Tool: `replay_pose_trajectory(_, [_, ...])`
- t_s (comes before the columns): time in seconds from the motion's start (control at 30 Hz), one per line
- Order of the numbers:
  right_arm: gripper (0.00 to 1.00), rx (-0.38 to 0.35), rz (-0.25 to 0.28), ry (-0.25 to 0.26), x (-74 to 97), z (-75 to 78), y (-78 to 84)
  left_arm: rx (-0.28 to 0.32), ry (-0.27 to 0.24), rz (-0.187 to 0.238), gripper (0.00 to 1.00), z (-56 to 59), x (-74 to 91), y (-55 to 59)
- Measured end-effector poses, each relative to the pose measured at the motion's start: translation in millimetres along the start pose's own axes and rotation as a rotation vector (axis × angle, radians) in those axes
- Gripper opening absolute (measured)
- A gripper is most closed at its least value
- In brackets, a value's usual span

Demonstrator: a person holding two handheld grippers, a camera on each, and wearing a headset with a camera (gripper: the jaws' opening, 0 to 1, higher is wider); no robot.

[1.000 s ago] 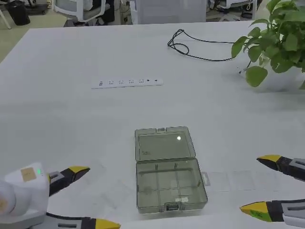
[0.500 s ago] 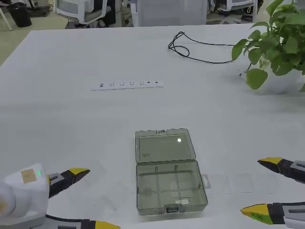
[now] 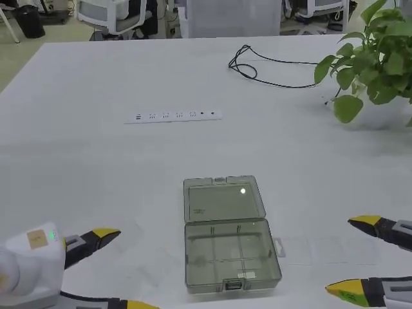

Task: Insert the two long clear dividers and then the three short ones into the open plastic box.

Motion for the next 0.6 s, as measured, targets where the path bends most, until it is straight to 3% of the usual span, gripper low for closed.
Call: replay_pose_trajectory(0.6, [0.81, -0.003, 0.001, -0.002, -2.4, 5.0, 1.7, 0.007, 0.003, -0.002, 0.95, -2.5, -2.2, 3.0])
Point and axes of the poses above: the centre of the closed fingertips' face, and the gripper's own axes: x roughly backward along the fingers, z roughly to its right, y roughly out of its underside, the point moved 1 cm from there along x, roughly backward along the fingers, and after that the axes turned 10 degrees about -x, right-handed, at the moved point
